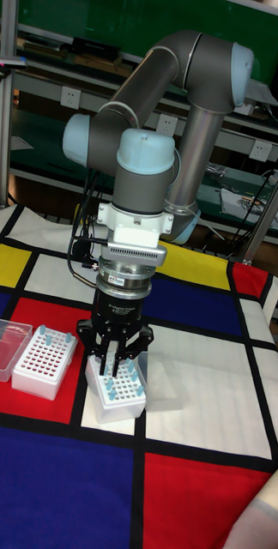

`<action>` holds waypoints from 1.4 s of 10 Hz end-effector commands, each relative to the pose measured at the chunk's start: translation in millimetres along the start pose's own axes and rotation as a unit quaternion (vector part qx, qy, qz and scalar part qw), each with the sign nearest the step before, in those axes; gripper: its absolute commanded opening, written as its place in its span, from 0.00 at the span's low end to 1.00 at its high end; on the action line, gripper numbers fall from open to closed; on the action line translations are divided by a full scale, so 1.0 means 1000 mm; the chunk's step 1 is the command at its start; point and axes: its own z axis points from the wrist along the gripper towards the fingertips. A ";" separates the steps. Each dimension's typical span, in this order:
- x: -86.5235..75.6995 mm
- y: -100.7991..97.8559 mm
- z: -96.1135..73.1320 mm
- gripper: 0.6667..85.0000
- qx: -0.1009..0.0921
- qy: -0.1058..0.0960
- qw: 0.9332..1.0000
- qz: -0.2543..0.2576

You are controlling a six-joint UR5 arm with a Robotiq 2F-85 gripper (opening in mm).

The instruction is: Transfer all medium pipette tips from one holder to another

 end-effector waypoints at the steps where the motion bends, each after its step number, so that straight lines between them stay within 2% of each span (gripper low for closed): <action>1: 0.003 0.000 0.003 0.29 -0.005 -0.007 1.000 0.003; 10: 0.012 -0.004 0.007 0.28 0.000 -0.014 1.000 0.005; 14: 0.019 0.000 0.008 0.27 0.002 -0.019 1.000 0.010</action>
